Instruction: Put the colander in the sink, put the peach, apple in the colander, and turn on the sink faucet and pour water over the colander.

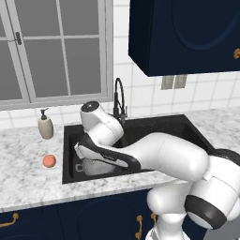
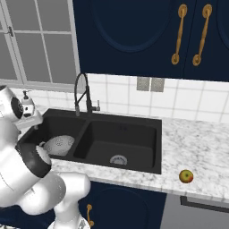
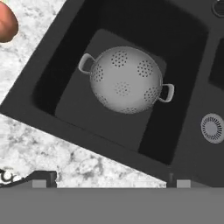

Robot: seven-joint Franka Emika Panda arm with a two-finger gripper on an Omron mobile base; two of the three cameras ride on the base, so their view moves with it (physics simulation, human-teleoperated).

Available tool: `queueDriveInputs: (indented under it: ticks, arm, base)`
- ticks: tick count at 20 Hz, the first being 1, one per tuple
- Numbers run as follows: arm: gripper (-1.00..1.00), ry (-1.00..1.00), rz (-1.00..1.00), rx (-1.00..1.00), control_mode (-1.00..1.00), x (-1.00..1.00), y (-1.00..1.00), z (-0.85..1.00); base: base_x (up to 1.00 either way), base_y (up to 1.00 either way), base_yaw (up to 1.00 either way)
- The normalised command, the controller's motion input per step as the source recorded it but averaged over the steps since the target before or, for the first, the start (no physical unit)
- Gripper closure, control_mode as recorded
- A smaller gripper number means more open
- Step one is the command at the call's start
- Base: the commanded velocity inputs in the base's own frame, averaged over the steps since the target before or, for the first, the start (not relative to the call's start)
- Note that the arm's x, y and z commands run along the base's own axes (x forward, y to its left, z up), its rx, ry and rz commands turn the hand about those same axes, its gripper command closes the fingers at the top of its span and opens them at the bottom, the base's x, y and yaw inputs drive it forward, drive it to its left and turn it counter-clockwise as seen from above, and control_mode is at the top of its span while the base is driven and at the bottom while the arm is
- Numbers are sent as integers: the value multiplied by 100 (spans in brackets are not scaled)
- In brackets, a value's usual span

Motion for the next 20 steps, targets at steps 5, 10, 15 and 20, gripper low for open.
queueDriveInputs:
  ticks: [5,10,15,20]
  arm:
    - [-100,-1,-27,13,-100,-19,-77,36]
    - [-100,0,-19,13,-100,-10,-100,27]
    - [-100,0,-21,9,-100,-22,-98,11]
    - [-100,0,-16,1,-100,-13,-87,5]
  base:
    - [0,0,0]
    - [0,0,0]
    - [0,0,0]
    - [0,0,0]
